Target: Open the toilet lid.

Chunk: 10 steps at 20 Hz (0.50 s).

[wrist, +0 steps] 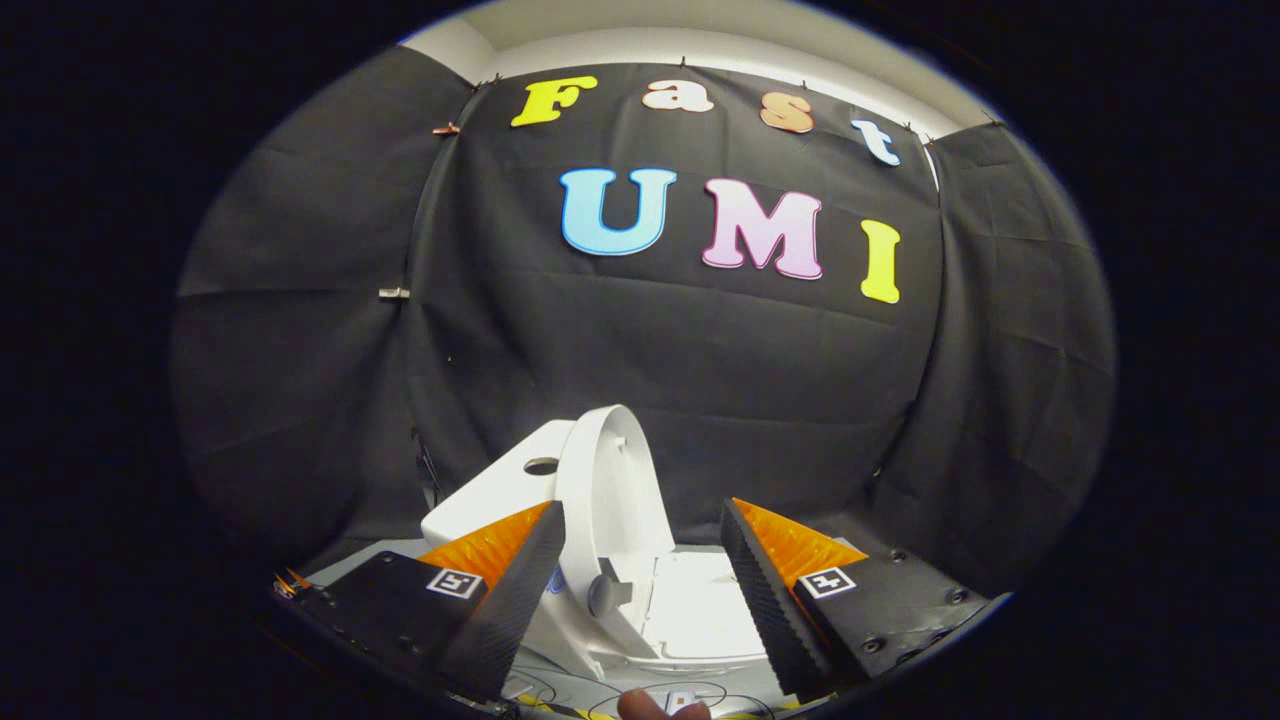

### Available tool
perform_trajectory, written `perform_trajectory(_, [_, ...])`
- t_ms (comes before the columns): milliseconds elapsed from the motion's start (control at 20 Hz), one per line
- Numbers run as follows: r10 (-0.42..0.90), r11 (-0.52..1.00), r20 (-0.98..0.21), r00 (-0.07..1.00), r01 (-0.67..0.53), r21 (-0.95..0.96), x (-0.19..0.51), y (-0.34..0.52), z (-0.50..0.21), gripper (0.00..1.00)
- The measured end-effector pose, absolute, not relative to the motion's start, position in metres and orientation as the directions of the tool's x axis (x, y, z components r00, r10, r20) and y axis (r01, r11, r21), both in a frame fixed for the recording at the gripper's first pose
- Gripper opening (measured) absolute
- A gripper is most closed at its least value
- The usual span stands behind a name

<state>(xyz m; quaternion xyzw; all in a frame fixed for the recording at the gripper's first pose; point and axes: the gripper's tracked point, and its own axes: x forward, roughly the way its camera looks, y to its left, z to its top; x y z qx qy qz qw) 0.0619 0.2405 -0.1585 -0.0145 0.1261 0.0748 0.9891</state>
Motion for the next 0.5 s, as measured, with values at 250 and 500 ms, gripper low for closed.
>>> perform_trajectory(250, [0.111,0.994,-0.198,0.974,-0.114,0.0,0.067,0.203,-0.123,0.99])
perform_trajectory(500, [0.075,0.997,-0.129,0.989,-0.074,0.013,0.065,0.16,-0.084,0.98])
